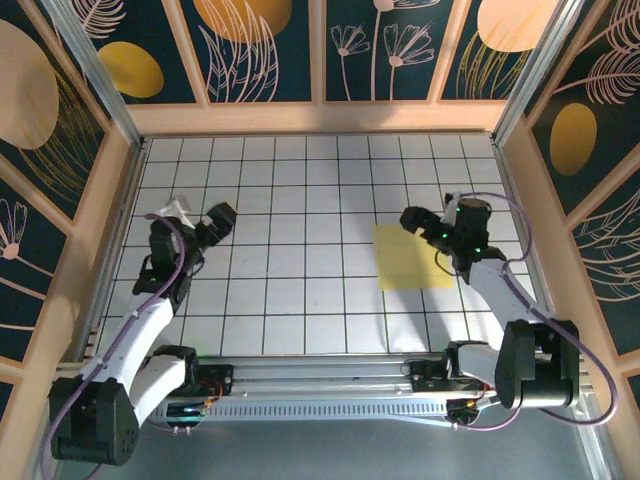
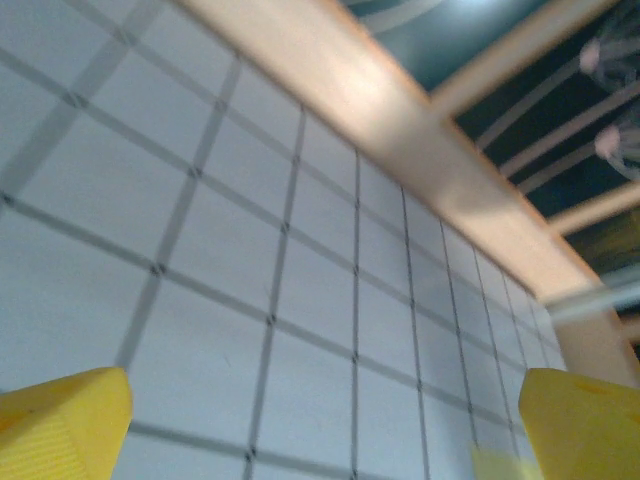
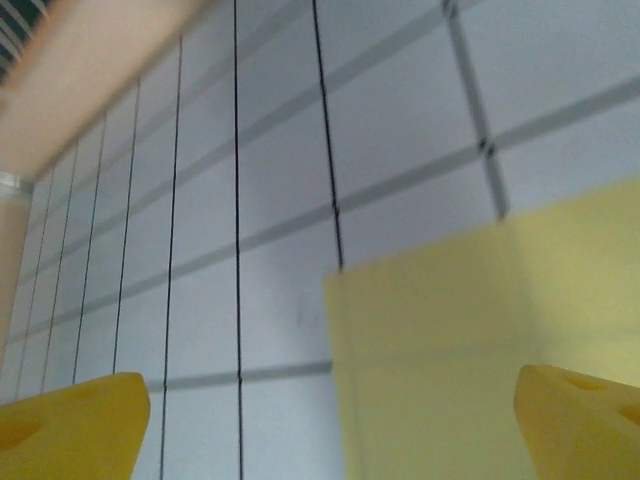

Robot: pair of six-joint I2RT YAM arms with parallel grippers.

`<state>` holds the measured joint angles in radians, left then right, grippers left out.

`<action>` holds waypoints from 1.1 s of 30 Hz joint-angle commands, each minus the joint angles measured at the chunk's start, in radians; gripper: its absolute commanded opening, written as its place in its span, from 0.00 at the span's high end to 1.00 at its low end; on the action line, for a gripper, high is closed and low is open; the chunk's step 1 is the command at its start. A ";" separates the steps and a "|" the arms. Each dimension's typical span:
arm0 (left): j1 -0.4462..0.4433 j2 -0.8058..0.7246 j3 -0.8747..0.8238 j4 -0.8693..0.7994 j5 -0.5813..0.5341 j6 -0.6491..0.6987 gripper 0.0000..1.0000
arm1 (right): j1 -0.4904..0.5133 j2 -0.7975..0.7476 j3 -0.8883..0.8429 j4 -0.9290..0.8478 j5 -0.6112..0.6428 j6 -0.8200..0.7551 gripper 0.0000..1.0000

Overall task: Fold a paper plane with a square sheet of paper (fold left side to right side)
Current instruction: Move the square sheet of paper to the center of the table.

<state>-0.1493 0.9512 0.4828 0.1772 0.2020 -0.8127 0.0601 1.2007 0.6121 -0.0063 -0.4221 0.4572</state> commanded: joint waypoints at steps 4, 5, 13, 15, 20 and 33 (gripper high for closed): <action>-0.162 0.089 -0.018 0.071 0.074 -0.174 0.01 | 0.128 0.161 0.004 -0.085 -0.099 0.061 0.10; -0.182 0.108 -0.007 0.073 0.068 -0.173 0.01 | 0.139 0.180 0.010 -0.083 -0.085 0.063 0.10; -0.274 0.225 0.077 0.080 0.024 -0.160 0.01 | 0.177 0.298 0.047 -0.033 -0.036 0.082 0.10; -0.279 0.230 0.081 0.079 0.014 -0.163 0.01 | 0.193 0.322 0.059 -0.036 -0.042 0.090 0.11; -0.280 0.215 0.091 0.025 -0.033 -0.159 0.01 | 0.269 0.364 0.089 -0.031 -0.046 0.148 0.11; -0.282 0.189 0.115 -0.049 -0.099 -0.154 0.01 | 0.523 0.534 0.180 0.216 -0.009 0.511 0.13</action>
<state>-0.4252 1.1553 0.5701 0.1593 0.1196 -0.9558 0.5388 1.6806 0.7712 0.1402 -0.4515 0.8471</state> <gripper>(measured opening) 0.988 0.872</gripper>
